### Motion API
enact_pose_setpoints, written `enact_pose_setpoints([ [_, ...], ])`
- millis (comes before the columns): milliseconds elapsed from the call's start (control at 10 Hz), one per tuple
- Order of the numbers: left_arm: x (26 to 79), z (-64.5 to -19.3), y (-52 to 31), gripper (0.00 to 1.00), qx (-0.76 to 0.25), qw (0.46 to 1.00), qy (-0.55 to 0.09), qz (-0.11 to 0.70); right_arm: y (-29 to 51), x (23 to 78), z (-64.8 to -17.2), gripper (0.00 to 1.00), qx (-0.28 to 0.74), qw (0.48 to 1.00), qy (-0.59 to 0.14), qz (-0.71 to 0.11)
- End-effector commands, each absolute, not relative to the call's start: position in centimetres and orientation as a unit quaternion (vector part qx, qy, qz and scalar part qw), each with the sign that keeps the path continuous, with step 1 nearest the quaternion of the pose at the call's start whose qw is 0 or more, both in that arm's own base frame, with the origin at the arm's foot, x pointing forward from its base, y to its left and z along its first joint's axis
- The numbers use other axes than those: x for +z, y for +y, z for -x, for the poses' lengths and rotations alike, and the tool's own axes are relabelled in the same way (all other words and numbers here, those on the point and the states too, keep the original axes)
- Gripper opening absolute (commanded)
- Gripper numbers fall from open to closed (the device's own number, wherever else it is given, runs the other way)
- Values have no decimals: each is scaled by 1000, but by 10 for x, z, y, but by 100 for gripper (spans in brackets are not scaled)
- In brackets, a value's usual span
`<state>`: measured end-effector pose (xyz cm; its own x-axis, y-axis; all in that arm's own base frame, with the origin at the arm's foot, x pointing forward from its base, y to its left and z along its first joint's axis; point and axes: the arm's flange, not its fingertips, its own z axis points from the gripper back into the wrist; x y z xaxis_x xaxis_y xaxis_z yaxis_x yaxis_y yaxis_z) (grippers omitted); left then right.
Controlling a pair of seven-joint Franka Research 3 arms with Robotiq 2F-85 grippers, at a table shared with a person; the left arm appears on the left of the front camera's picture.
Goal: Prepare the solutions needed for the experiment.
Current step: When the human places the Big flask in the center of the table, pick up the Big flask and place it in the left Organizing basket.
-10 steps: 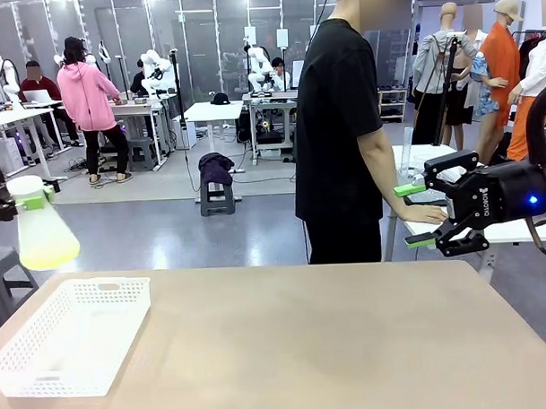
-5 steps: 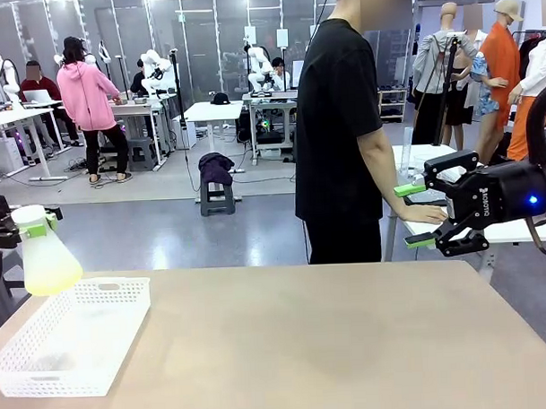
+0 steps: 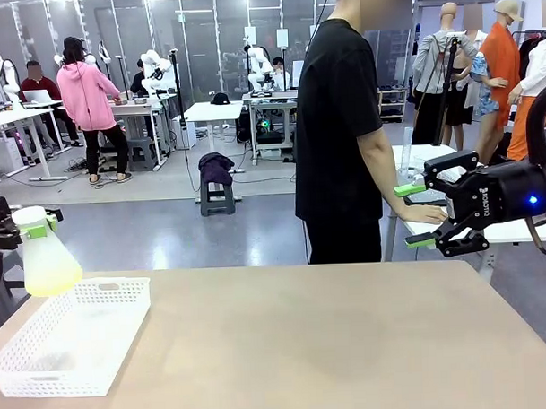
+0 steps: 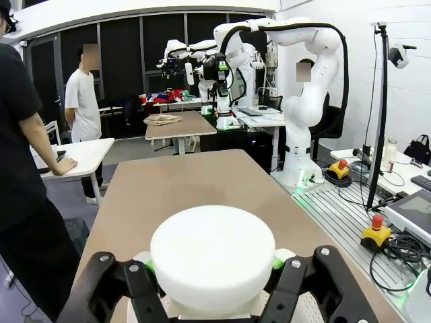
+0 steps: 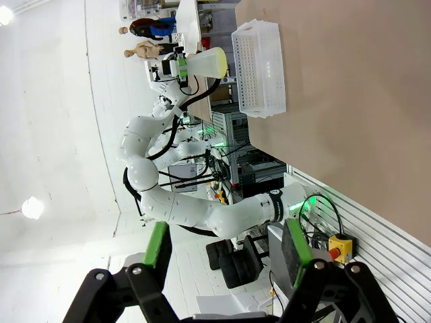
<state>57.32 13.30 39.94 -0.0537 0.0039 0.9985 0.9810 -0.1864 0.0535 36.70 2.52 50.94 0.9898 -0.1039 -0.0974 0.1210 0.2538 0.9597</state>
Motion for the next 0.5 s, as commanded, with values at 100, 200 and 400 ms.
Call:
enact_pose_setpoints([
  [100,391,-579,128,24,-563,420,-465,539,25,512,-367,83,-70,788,5,-611],
  [200,384,-581,122,24,-567,406,-459,550,25,512,-367,83,-70,788,5,-611],
  [400,373,-583,114,24,-580,384,-455,556,25,512,-367,83,-70,788,5,-611],
])
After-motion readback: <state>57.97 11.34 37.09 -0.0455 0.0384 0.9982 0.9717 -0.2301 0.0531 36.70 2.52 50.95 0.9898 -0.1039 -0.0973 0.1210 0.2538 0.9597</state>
